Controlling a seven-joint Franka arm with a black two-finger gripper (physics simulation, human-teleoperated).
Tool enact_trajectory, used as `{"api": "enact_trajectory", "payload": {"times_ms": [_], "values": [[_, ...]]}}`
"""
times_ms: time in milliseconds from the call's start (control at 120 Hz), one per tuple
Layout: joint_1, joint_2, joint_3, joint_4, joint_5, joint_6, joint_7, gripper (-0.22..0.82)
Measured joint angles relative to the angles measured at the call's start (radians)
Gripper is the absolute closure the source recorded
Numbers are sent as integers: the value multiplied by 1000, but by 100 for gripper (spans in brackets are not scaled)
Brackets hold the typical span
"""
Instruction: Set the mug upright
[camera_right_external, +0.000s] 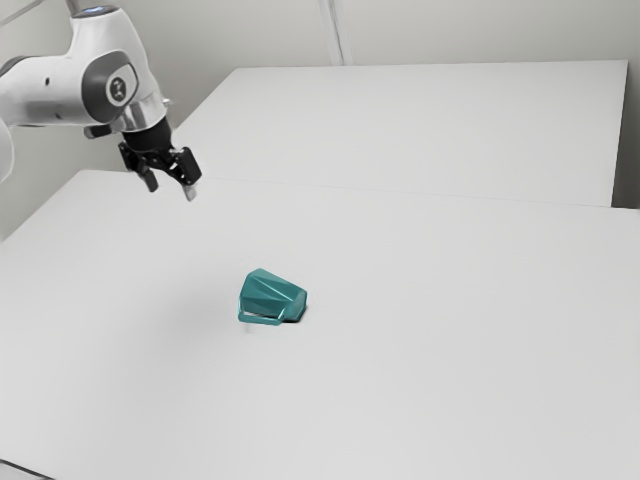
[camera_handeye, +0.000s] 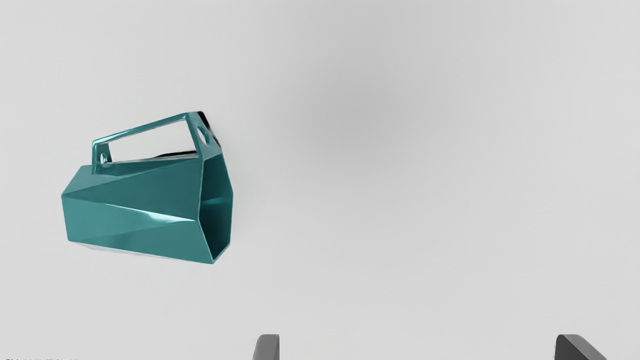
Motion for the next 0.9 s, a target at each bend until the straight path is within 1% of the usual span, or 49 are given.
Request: {"api": "enact_trajectory", "payload": {"times_ms": [133, 233, 367, 500, 717, 900], "values": [[6, -16, -4, -1, -54, 23, 0, 0], [16, -20, -4, -44, -209, 72, 0, 0], [68, -14, -2, -160, -443, 132, 0, 0], [126, 36, -1, -205, -582, 157, 0, 0], [135, 122, 1, -218, -632, 128, 0, 0], [135, 149, 0, -235, -636, 104, 0, 0]]}}
